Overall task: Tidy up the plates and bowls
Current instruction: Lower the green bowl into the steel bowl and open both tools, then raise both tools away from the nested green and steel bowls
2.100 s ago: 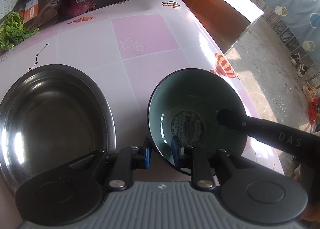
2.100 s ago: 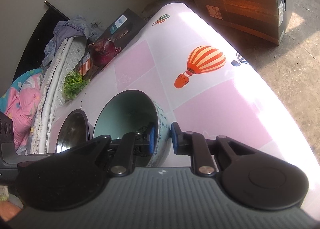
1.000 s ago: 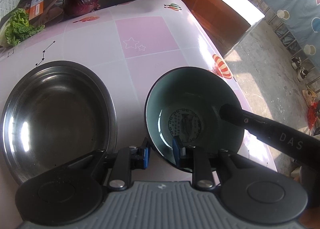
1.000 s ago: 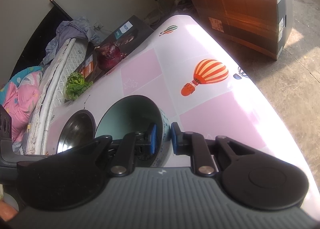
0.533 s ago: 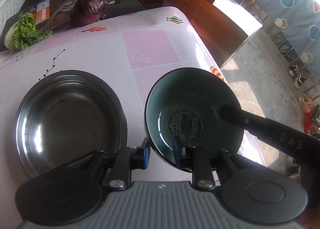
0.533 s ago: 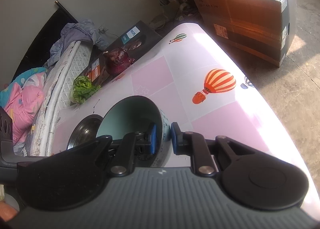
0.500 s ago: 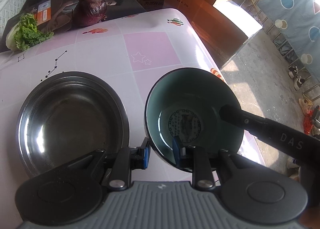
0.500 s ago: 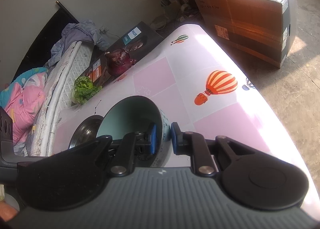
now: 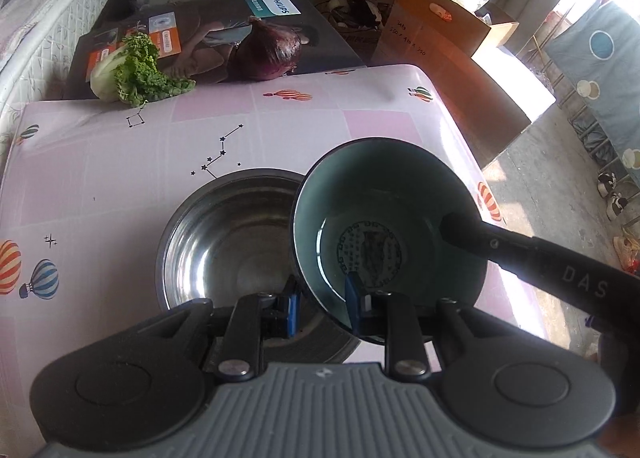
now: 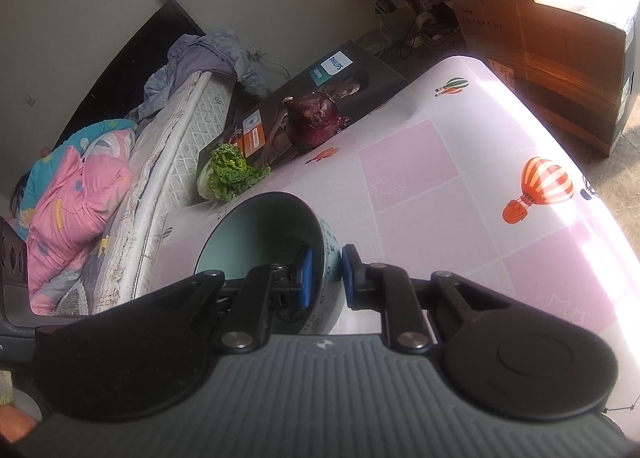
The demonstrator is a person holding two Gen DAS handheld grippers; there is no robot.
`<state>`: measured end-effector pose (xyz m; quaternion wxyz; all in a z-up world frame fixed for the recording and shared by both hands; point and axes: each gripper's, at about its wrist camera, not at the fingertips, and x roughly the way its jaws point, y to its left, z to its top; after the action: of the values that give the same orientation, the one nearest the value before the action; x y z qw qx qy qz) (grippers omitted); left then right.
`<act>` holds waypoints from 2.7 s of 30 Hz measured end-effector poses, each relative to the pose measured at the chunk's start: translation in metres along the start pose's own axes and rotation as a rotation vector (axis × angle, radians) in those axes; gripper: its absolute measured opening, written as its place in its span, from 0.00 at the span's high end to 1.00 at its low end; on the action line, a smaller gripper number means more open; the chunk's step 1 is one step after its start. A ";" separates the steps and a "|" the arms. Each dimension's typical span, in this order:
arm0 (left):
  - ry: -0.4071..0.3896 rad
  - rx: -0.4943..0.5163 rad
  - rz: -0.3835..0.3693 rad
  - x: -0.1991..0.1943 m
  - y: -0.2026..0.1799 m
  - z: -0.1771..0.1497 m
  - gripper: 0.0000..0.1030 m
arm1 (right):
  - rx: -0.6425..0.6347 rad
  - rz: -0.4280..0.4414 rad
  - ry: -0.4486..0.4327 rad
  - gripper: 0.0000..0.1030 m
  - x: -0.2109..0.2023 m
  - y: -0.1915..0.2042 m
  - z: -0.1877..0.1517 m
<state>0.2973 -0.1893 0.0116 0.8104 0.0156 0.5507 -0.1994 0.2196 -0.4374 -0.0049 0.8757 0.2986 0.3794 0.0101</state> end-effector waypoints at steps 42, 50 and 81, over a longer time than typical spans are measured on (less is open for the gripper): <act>-0.095 0.021 0.005 0.005 0.057 -0.006 0.21 | 0.018 0.120 0.038 0.64 0.075 0.021 -0.024; -0.180 0.029 -0.039 -0.039 0.070 -0.021 0.19 | -0.004 0.168 -0.064 0.55 0.016 0.032 -0.015; -0.461 -0.026 0.081 -0.171 0.193 -0.259 0.00 | -0.456 -0.380 -0.245 0.01 -0.211 0.124 -0.238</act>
<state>0.0795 0.1042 0.0258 0.9222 -0.0190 0.3524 -0.1579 -0.0640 -0.2647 0.0732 0.9453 0.0173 0.3083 -0.1048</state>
